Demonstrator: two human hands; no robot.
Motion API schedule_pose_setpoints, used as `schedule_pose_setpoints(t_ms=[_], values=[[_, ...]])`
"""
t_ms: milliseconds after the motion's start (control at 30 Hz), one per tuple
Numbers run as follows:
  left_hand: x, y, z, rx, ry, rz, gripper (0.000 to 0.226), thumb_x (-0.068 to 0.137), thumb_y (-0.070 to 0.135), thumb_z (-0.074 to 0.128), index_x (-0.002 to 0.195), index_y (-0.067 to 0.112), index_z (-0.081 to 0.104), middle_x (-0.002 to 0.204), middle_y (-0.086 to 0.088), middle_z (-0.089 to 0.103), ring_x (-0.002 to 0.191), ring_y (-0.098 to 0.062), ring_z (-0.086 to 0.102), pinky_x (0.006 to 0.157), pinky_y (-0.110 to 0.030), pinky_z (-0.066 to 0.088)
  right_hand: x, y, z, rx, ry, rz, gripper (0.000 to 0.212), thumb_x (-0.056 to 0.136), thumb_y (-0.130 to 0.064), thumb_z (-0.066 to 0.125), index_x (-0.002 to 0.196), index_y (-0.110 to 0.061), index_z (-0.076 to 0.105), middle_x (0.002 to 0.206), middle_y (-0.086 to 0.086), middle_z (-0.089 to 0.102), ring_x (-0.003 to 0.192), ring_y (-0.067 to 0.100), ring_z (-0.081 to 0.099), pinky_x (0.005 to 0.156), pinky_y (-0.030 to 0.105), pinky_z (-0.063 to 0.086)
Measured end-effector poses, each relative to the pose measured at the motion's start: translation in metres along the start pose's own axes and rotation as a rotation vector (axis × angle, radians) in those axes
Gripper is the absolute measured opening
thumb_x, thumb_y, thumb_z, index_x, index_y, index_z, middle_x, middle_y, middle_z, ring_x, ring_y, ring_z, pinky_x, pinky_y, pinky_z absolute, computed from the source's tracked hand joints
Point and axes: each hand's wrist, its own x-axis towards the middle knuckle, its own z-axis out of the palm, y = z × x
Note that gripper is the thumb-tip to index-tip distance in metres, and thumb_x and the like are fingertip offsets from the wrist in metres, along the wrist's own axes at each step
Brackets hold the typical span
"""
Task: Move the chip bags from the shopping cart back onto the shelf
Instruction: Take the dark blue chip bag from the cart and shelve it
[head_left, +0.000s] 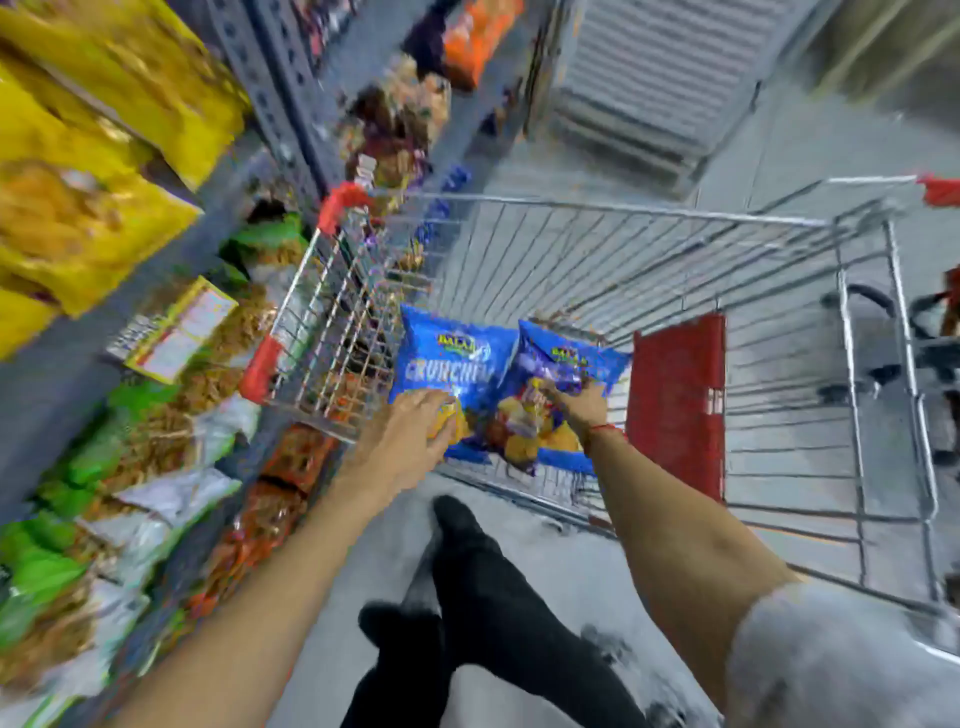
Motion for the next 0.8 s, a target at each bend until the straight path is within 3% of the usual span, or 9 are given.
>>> schedule_pose_setpoints(t_ms=[100,200,267,333,400,467,600,733,800], values=[[-0.004,0.001,0.009,0.031,0.028,-0.007,0.053,0.082,0.044,0.031,0.100,0.011,0.068,0.100,-0.010,0.072,0.094,-0.028,0.065,0.080,-0.039,0.052,-0.007,0.010,0.006,0.112,-0.038,0.162,0.084,0.063,-0.035,0.087,0.127,0.005,0.051,0.112,0.014,0.064,0.097,0.019,0.057,0.081,0.025,0.056],[-0.005,0.003,0.009,0.063,0.054,-0.023,0.050,0.086,0.045,0.032,0.101,0.013,0.068,0.101,-0.004,0.072,0.096,-0.024,0.063,0.079,-0.037,0.049,-0.010,0.013,0.018,0.130,-0.107,0.311,0.101,0.053,-0.049,0.089,0.128,0.006,0.049,0.117,0.013,0.060,0.101,0.025,0.058,0.094,0.043,0.052],[-0.003,0.001,0.009,0.085,0.051,-0.031,0.050,0.086,0.045,0.030,0.102,0.015,0.067,0.102,-0.002,0.071,0.097,-0.022,0.062,0.077,-0.036,0.048,-0.006,0.013,0.025,0.129,-0.156,0.354,0.092,0.063,-0.046,0.085,0.129,0.005,0.045,0.120,0.010,0.055,0.106,0.025,0.055,0.099,0.047,0.048],[-0.002,-0.001,0.012,0.107,0.051,-0.037,0.050,0.087,0.045,0.028,0.102,0.016,0.067,0.101,-0.001,0.071,0.095,-0.021,0.062,0.075,-0.036,0.048,0.000,0.014,0.031,0.111,-0.167,0.354,0.092,0.057,-0.054,0.085,0.121,-0.001,0.047,0.130,0.018,0.058,0.113,0.032,0.058,0.100,0.052,0.047],[-0.001,-0.001,0.013,0.111,0.054,-0.033,0.049,0.087,0.043,0.028,0.099,0.016,0.068,0.097,-0.001,0.072,0.092,-0.022,0.064,0.071,-0.035,0.048,0.008,0.023,0.037,0.123,-0.131,0.334,0.113,0.039,-0.067,0.082,0.126,-0.004,0.046,0.133,0.018,0.057,0.115,0.035,0.058,0.099,0.054,0.048],[-0.001,-0.001,0.014,0.117,0.067,-0.030,0.048,0.086,0.041,0.029,0.096,0.016,0.069,0.093,-0.002,0.073,0.089,-0.023,0.065,0.067,-0.034,0.048,0.005,0.018,0.039,0.131,-0.101,0.340,0.126,0.038,-0.067,0.082,0.137,-0.003,0.038,0.135,0.016,0.054,0.118,0.035,0.056,0.100,0.053,0.047],[-0.002,-0.002,0.015,0.123,0.071,-0.034,0.049,0.086,0.040,0.028,0.098,0.016,0.069,0.092,-0.002,0.074,0.087,-0.023,0.065,0.062,-0.031,0.045,0.005,0.005,0.045,0.251,-0.095,0.336,0.090,0.068,-0.033,0.085,0.135,0.003,0.037,0.120,0.011,0.057,0.108,0.029,0.058,0.090,0.042,0.050],[-0.004,-0.001,0.015,0.134,0.098,-0.038,0.050,0.086,0.040,0.026,0.094,0.015,0.069,0.088,-0.002,0.073,0.082,-0.023,0.065,0.057,-0.029,0.041,0.003,-0.004,0.048,0.244,-0.140,0.350,0.105,0.055,-0.044,0.089,0.135,0.000,0.037,0.124,0.016,0.060,0.107,0.032,0.063,0.091,0.047,0.054],[-0.004,-0.001,0.016,0.140,0.116,-0.035,0.049,0.086,0.040,0.026,0.090,0.014,0.068,0.083,-0.002,0.072,0.077,-0.023,0.064,0.055,-0.027,0.037,0.001,-0.010,0.048,0.245,-0.163,0.303,0.093,0.056,-0.039,0.089,0.127,-0.004,0.041,0.114,0.011,0.063,0.100,0.028,0.064,0.090,0.044,0.054]])
